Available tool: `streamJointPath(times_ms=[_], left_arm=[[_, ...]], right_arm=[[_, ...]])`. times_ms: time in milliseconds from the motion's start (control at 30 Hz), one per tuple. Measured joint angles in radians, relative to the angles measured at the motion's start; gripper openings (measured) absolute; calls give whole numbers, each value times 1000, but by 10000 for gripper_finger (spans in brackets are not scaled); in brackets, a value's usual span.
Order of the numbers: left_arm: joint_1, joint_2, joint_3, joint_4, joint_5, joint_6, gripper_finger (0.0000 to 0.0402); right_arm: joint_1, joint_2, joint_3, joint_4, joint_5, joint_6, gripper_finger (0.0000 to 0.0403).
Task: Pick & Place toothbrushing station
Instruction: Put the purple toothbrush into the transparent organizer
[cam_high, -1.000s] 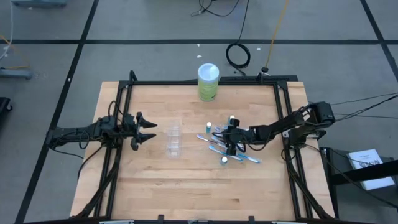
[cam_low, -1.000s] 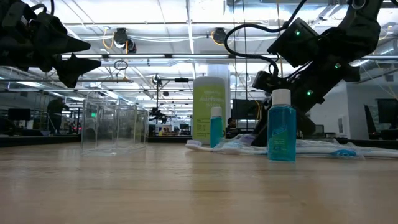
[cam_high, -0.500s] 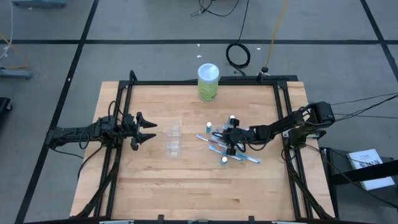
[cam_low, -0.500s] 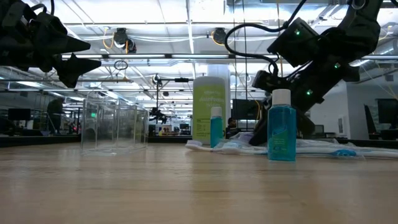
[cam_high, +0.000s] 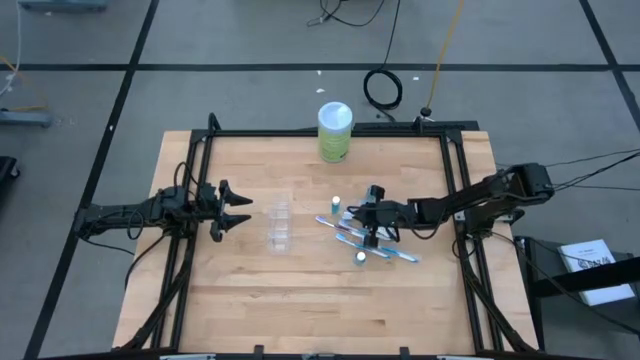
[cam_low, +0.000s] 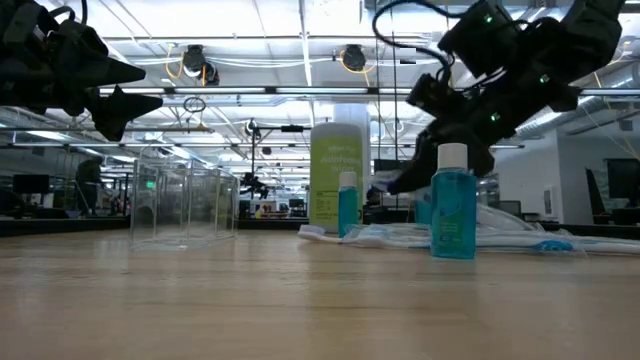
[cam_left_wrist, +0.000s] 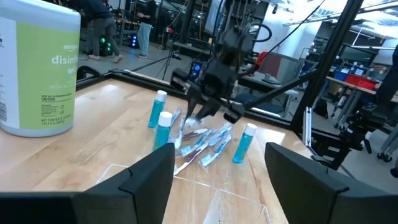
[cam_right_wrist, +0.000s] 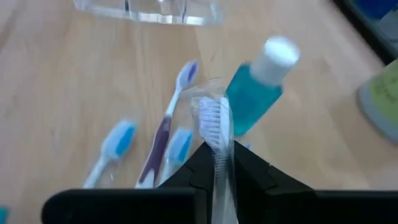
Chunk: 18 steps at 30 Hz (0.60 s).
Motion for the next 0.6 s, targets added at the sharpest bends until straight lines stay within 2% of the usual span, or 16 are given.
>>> streamJointPath(times_ms=[133, 333, 600], left_arm=[[0, 0, 0, 0, 0, 0, 255], [0, 0, 0, 0, 0, 0, 255], [0, 0, 0, 0, 0, 0, 255]], right_arm=[[0, -40, 0, 13, 0, -3, 25], [0, -91, 0, 121, -3, -29, 21], [-7, -108, 0, 260, -153, -30, 21]])
